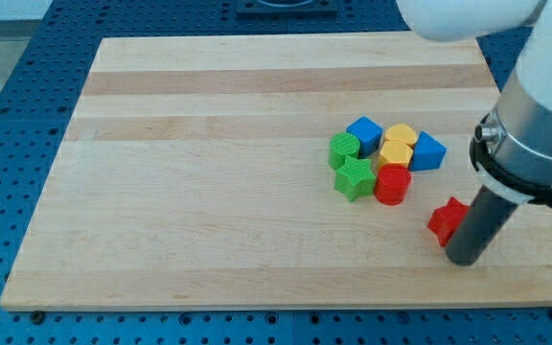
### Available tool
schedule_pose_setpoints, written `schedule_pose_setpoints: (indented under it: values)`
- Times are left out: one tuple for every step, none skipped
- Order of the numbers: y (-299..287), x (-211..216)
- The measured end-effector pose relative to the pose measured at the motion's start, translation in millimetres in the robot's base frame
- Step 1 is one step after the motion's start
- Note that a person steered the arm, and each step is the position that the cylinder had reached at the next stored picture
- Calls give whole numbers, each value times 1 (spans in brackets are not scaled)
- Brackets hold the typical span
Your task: Push the red star parallel to the red circle
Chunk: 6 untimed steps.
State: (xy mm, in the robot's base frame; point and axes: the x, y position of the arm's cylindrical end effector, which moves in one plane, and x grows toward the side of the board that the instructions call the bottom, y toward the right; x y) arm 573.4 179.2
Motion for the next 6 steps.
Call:
schedule_pose_setpoints:
  values:
    - [0, -11]
    - [0, -17]
    - [0, -25]
    - [0, -35]
    - [0, -46]
    - [0, -56]
